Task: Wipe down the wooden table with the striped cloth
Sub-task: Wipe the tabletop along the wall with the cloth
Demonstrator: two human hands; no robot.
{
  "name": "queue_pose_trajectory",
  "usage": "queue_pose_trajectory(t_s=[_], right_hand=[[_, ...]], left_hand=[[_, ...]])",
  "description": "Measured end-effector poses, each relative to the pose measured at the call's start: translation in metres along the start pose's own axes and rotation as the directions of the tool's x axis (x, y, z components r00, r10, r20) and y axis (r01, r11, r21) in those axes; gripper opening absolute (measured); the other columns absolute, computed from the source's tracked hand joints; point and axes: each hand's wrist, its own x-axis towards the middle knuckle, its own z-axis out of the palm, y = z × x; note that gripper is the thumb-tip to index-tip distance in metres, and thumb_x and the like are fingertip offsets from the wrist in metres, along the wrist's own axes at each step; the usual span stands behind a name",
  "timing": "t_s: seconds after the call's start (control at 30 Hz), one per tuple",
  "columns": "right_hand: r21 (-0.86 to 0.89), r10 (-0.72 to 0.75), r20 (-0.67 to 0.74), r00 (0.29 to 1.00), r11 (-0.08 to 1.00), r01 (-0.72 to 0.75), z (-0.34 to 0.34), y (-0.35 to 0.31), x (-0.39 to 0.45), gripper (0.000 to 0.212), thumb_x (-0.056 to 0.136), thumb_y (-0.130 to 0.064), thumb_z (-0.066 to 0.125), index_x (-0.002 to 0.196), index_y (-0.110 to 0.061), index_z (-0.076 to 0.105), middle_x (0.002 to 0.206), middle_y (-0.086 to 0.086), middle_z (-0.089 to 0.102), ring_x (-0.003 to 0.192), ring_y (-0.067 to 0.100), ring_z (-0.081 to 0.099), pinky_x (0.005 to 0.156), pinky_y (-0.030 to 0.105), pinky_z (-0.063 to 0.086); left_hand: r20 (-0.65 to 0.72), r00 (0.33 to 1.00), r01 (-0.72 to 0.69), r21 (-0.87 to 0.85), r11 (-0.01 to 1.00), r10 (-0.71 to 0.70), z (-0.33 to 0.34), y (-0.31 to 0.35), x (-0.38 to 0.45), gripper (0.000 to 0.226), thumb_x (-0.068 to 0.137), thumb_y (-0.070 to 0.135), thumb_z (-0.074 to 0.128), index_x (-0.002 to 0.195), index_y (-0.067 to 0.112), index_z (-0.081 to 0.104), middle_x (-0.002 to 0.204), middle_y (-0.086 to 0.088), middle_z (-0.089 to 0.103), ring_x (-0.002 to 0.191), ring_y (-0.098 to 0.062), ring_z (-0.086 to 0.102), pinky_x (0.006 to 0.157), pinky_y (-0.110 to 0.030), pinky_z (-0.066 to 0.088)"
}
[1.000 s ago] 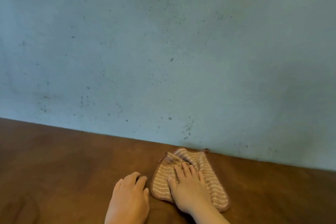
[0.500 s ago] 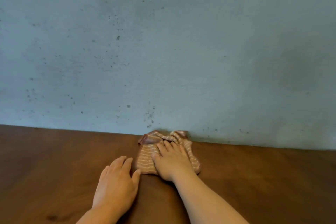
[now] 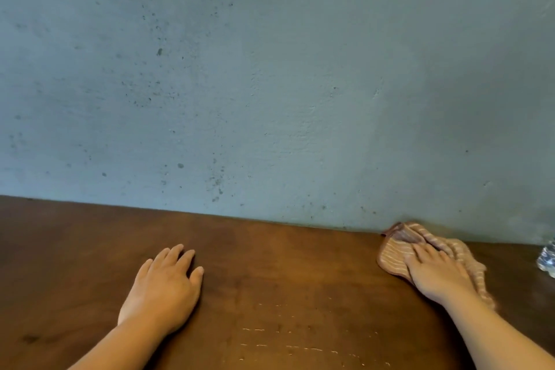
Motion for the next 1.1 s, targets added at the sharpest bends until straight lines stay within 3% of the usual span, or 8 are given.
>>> queue_pose_trajectory(t_s=[0.17, 0.3, 0.4, 0.6, 0.73, 0.83, 0.93, 1.1], right_hand=[[0.109, 0.183, -0.035, 0.982, 0.978, -0.178, -0.001, -0.079, -0.042, 0.063, 0.101, -0.042, 0.006, 0.159, -0.017, 0.009, 0.166, 0.007, 0.004, 0.152, 0.029, 0.005, 0.122, 0.046, -0.003], [0.106, -0.102, 0.006, 0.995, 0.989, 0.101, 0.004, -0.196, -0.093, 0.064, 0.102, -0.045, 0.009, 0.159, -0.017, 0.003, 0.166, 0.009, -0.004, 0.152, 0.030, -0.004, 0.121, 0.047, -0.007], [0.109, -0.421, 0.041, 0.906, 0.903, 0.415, 0.013, -0.276, -0.129, 0.063, 0.102, -0.047, 0.011, 0.159, -0.022, 0.003, 0.166, 0.006, -0.006, 0.152, 0.028, -0.008, 0.121, 0.045, -0.010], [0.100, -0.629, 0.060, 0.775, 0.776, 0.622, 0.011, -0.262, -0.118, 0.062, 0.099, -0.053, 0.009, 0.158, -0.032, 0.009, 0.166, -0.004, -0.001, 0.152, 0.020, -0.005, 0.122, 0.045, -0.005], [0.061, -0.539, 0.004, 0.842, 0.841, 0.538, 0.001, -0.161, -0.076, 0.062, 0.100, -0.053, 0.009, 0.156, -0.030, 0.021, 0.165, -0.004, 0.011, 0.151, 0.017, 0.008, 0.122, 0.041, 0.001], [0.035, -0.340, -0.086, 0.936, 0.938, 0.344, 0.000, -0.060, -0.033, 0.072, 0.092, -0.061, 0.003, 0.149, -0.030, 0.035, 0.160, -0.004, 0.029, 0.145, 0.015, 0.026, 0.120, 0.040, 0.015], [0.002, -0.125, -0.054, 0.991, 0.992, 0.126, -0.001, 0.014, -0.006, 0.064, 0.099, -0.055, 0.009, 0.151, -0.028, 0.033, 0.162, -0.003, 0.024, 0.148, 0.017, 0.022, 0.121, 0.039, 0.013], [0.123, 0.205, -0.054, 0.977, 0.973, -0.197, 0.002, -0.002, -0.026, 0.066, 0.098, -0.049, 0.009, 0.157, -0.022, 0.020, 0.166, 0.002, 0.010, 0.152, 0.024, 0.007, 0.122, 0.042, 0.003]], left_hand=[[-0.037, 0.999, 0.002, -0.050, 0.999, -0.004, 0.005, -0.005, 0.004, 0.055, 0.101, 0.046, 0.022, 0.152, 0.025, 0.024, 0.160, 0.004, 0.018, 0.147, -0.014, 0.013, 0.120, -0.037, 0.016], [-0.049, 0.999, 0.001, -0.066, 0.998, -0.005, 0.006, -0.005, 0.004, 0.055, 0.100, 0.045, 0.023, 0.151, 0.025, 0.025, 0.160, 0.004, 0.019, 0.147, -0.013, 0.014, 0.120, -0.036, 0.017], [-0.066, 0.997, 0.025, -0.071, 0.997, -0.029, 0.003, -0.007, 0.003, 0.054, 0.100, 0.044, 0.026, 0.151, 0.025, 0.027, 0.159, 0.002, 0.020, 0.146, -0.015, 0.017, 0.119, -0.034, 0.018], [0.000, 1.000, 0.027, -0.020, 0.999, -0.027, -0.003, -0.013, 0.000, 0.057, 0.100, 0.050, 0.027, 0.152, 0.028, 0.022, 0.160, 0.002, 0.017, 0.147, -0.016, 0.017, 0.119, -0.034, 0.019], [0.017, 0.999, 0.032, 0.027, 0.999, -0.032, -0.007, -0.016, -0.009, 0.060, 0.098, 0.056, 0.023, 0.152, 0.029, 0.019, 0.160, 0.003, 0.017, 0.147, -0.016, 0.016, 0.119, -0.034, 0.019], [0.014, 0.998, 0.065, 0.038, 0.997, -0.065, -0.007, -0.015, -0.016, 0.062, 0.097, 0.057, 0.021, 0.152, 0.029, 0.019, 0.160, 0.003, 0.017, 0.147, -0.016, 0.015, 0.119, -0.036, 0.018], [-0.003, 0.995, 0.101, 0.022, 0.995, -0.101, -0.005, -0.012, -0.020, 0.060, 0.098, 0.055, 0.018, 0.152, 0.030, 0.020, 0.160, 0.004, 0.016, 0.148, -0.016, 0.010, 0.121, -0.042, 0.009], [-0.047, 0.993, 0.106, -0.028, 0.994, -0.107, -0.004, -0.013, -0.022, 0.056, 0.100, 0.048, 0.019, 0.152, 0.027, 0.022, 0.160, 0.001, 0.017, 0.148, -0.018, 0.010, 0.121, -0.043, 0.009]])
